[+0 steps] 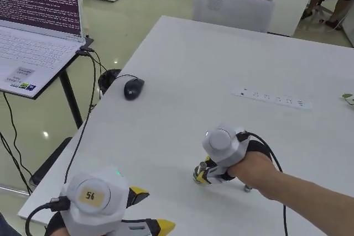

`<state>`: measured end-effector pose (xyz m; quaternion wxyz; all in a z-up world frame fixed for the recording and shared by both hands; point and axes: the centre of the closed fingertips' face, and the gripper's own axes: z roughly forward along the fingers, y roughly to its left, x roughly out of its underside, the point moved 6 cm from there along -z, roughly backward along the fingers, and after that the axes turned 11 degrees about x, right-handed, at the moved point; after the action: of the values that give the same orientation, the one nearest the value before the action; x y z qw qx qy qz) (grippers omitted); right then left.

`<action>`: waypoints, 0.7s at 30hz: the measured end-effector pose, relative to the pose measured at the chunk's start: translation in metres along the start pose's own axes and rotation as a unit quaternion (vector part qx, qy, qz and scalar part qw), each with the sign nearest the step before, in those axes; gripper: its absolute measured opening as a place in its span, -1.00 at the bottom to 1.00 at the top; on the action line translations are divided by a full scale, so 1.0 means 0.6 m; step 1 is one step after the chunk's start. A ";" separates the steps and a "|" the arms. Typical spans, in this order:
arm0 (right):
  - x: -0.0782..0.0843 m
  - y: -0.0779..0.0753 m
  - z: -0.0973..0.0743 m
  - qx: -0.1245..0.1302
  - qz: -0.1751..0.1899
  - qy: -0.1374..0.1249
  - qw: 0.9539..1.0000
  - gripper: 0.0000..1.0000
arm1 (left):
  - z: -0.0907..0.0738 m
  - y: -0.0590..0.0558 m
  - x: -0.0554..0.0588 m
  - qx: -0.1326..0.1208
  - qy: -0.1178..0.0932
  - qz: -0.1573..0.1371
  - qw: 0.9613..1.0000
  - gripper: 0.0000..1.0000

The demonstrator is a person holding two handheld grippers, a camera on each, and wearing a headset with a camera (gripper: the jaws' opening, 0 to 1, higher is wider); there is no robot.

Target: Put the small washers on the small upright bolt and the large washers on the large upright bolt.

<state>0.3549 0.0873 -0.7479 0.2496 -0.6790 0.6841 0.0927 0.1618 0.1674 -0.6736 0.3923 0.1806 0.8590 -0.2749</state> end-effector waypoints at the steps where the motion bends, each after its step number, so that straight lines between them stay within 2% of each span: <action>1: 0.001 0.001 0.003 0.000 0.002 0.003 1.000 -0.54 | -0.001 0.000 0.000 0.000 0.000 -0.001 1.000 -0.04; 7: 0.009 0.003 0.013 0.003 0.017 0.008 1.000 -0.53 | -0.004 0.002 0.003 -0.003 0.001 -0.002 1.000 -0.04; 8: 0.007 0.003 0.011 0.004 0.033 0.001 0.999 -0.53 | -0.004 0.002 0.004 -0.003 0.002 -0.002 1.000 -0.04; 11: 0.011 0.003 0.009 0.006 0.042 -0.004 0.999 -0.52 | -0.005 0.002 0.002 -0.003 0.001 -0.001 1.000 -0.04; 15: 0.021 0.008 -0.001 0.018 0.061 -0.009 0.998 -0.51 | -0.004 0.003 -0.001 -0.002 0.000 0.001 1.000 -0.04; 21: 0.046 0.029 -0.018 0.021 0.081 -0.018 0.996 -0.51 | 0.004 0.002 -0.005 0.004 0.000 0.004 1.000 -0.04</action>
<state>0.3368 0.0589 -0.7555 0.2678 -0.6145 0.7339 0.1101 0.1657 0.1664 -0.6730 0.3925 0.1855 0.8574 -0.2766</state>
